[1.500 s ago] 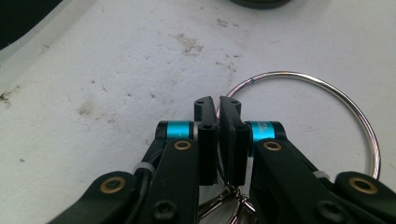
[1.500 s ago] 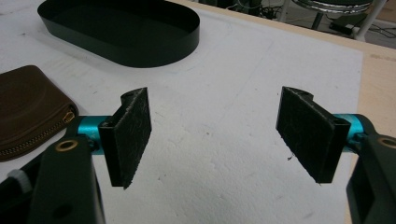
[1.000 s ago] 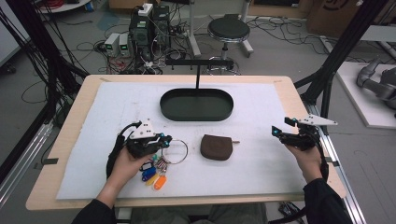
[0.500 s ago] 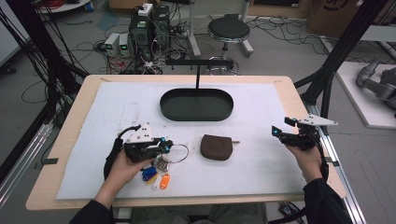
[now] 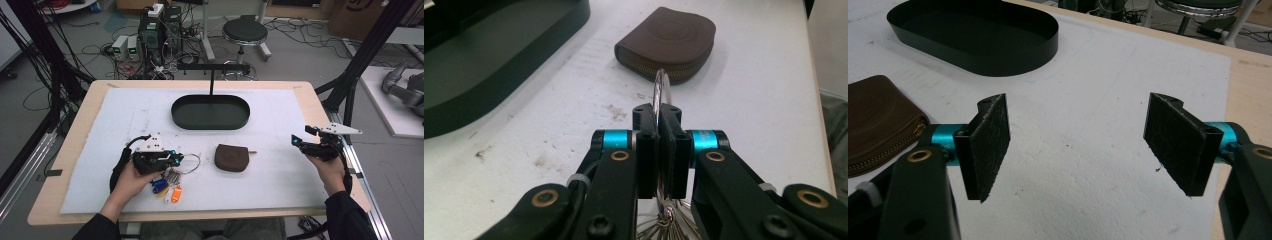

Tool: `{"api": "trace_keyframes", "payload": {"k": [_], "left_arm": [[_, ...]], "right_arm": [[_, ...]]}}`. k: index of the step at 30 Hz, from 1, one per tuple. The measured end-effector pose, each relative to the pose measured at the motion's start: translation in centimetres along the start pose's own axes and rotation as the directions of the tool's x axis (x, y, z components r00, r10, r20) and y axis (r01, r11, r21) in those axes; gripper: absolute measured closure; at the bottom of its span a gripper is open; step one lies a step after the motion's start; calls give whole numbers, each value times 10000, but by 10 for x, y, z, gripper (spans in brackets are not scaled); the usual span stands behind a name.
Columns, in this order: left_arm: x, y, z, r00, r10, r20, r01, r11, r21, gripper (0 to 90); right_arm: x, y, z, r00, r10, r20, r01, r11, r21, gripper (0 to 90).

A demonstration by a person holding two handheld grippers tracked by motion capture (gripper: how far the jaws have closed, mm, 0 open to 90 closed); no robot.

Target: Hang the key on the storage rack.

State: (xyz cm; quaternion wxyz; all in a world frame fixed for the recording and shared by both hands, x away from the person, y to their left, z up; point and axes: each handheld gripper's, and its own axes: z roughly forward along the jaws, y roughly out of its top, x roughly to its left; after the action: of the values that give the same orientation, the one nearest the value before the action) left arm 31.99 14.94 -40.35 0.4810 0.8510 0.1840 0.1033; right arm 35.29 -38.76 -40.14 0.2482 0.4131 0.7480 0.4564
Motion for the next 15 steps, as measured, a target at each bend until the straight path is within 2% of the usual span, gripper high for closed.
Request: {"api": "trace_keyframes", "payload": {"k": [7,15], "left_arm": [[1,7,-7,9998,128,-136,-134,9990,-415,862],[3,20,-21,9988,203,-438,-246,9946,-1005,862]], "right_arm": [[0,0,0,10000,2,0,-2,10000,22,269],[0,0,0,10000,84,2,-84,10000,-13,269]]}}
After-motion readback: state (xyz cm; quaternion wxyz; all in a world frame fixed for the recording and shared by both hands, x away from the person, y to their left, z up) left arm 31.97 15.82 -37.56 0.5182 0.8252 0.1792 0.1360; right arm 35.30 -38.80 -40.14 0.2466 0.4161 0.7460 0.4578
